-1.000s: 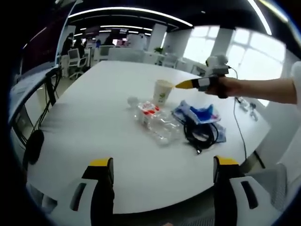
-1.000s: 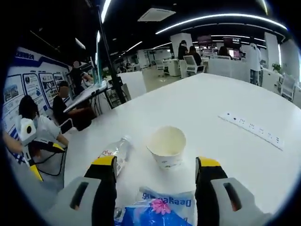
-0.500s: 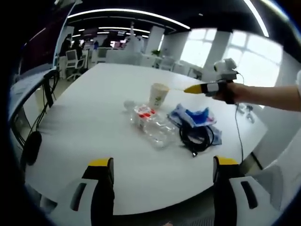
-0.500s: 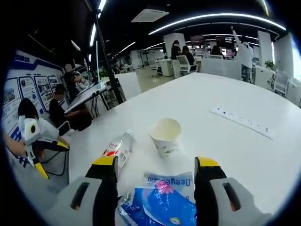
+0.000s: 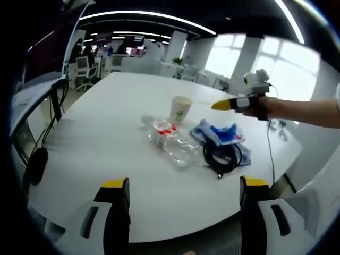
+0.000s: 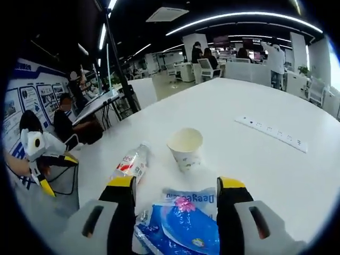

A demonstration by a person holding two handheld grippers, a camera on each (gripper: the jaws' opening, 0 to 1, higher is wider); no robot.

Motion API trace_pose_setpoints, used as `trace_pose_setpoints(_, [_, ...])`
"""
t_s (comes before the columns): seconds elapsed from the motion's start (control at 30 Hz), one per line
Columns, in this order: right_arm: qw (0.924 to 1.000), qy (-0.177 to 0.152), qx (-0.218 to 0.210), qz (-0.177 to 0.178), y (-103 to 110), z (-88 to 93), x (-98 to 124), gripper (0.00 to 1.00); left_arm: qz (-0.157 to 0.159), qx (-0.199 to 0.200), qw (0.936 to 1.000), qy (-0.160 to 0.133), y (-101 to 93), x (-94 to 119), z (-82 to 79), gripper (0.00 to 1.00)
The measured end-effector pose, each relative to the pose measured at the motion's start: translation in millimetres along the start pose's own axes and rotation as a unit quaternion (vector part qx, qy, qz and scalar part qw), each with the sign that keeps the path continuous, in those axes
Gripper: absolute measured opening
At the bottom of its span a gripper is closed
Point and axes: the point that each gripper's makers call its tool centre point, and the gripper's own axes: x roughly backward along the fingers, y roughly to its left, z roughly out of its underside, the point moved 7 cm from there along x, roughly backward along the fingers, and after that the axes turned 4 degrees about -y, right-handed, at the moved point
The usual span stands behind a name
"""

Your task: Arrange the tabletop items into an orderly group along one side of the table until the central work area is clear of visible clutter.

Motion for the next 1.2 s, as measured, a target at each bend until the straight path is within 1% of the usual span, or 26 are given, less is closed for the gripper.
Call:
trace_pose_setpoints(0.03, [1.0, 0.002, 0.001, -0.002, 10, -0.6, 0, 0.58, 0.0, 0.001, 1.0, 0.0, 0.9, 0, 0.1, 0.82])
trace_pose_setpoints(0.13, [0.9999, 0.004, 0.002, -0.012, 20, -1.2, -2, 0.58, -0.003, 0.003, 1.0, -0.001, 1.3, 0, 0.1, 0.82])
trace_pose_setpoints(0.2, [0.9998, 0.006, 0.003, -0.02, 23, -1.1, -6, 0.58, -0.004, 0.006, 1.0, -0.003, 2.7, 0, -0.6, 0.82])
trace_pose_setpoints(0.33, [0.9993, 0.017, 0.011, -0.031, 38, 0.2, -10, 0.57, -0.006, 0.009, 0.9999, -0.005, 3.4, 0, -1.0, 0.82])
trace_pose_setpoints(0.37, [0.9993, 0.018, 0.01, -0.033, 36, 0.5, -13, 0.57, -0.006, 0.009, 0.9999, -0.004, 3.0, 0, -1.0, 0.82])
trace_pose_setpoints(0.47, [0.999, 0.025, 0.006, -0.036, 44, 0.8, -16, 0.55, -0.006, 0.008, 0.9999, -0.003, 2.0, 0, -0.9, 0.81])
trace_pose_setpoints(0.5, [0.9987, 0.038, 0.011, -0.032, 46, 2.6, -18, 0.54, -0.006, 0.008, 0.9999, -0.002, 2.0, 0, -0.8, 0.81])
trace_pose_setpoints(0.53, [0.9981, 0.044, 0.028, -0.032, 50, 3.4, -20, 0.53, -0.005, 0.009, 0.9999, -0.002, 2.7, 0, -0.2, 0.81])
trace_pose_setpoints(0.6, [0.9977, 0.046, 0.029, -0.039, 55, 4.4, -24, 0.53, -0.005, 0.01, 0.9999, -0.001, 3.0, 0, 0.0, 0.81])
trace_pose_setpoints(0.63, [0.9974, 0.049, 0.022, -0.048, 51, 4.2, -31, 0.53, -0.005, 0.009, 0.9999, -0.001, 3.1, 0, -0.2, 0.81])
trace_pose_setpoints(0.7, [0.9969, 0.053, 0.017, -0.055, 51, 6.8, -38, 0.53, -0.006, 0.01, 0.9999, -0.002, 3.6, 0, -0.1, 0.81])
trace_pose_setpoints(0.77, [0.9966, 0.058, 0.017, -0.056, 56, 9.4, -41, 0.53, -0.007, 0.01, 0.9999, -0.001, 3.3, 0, 0.0, 0.81])
trace_pose_setpoints(0.83, [0.9966, 0.059, 0.007, -0.056, 57, 10.7, -44, 0.53, -0.007, 0.009, 0.9999, 0.0, 4.0, -1, 0.6, 0.81])
trace_pose_setpoints(0.9, [0.9967, 0.06, -0.014, -0.053, 58, 11.8, -48, 0.53, -0.006, 0.008, 0.9999, 0.001, 2.9, -1, 0.8, 0.81])
trace_pose_setpoints(1.0, [0.9969, 0.055, -0.043, -0.037, 53, 11.0, -54, 0.52, -0.006, 0.006, 1.0, 0.003, 2.6, -1, 1.4, 0.81])
trace_pose_setpoints(1.03, [0.9963, 0.052, -0.058, -0.036, 51, 11.1, -58, 0.52, -0.006, 0.006, 1.0, 0.004, 2.7, -1, 1.5, 0.81])
trace_pose_setpoints(1.07, [0.9959, 0.052, -0.063, -0.038, 51, 10.9, -60, 0.52, -0.006, 0.006, 1.0, 0.003, 2.7, -1, 1.3, 0.81])
trace_pose_setpoints(1.2, [0.9956, 0.056, -0.061, -0.042, 70, 11.9, -67, 0.52, -0.007, 0.009, 0.9999, 0.002, 3.4, -1, 0.9, 0.81])
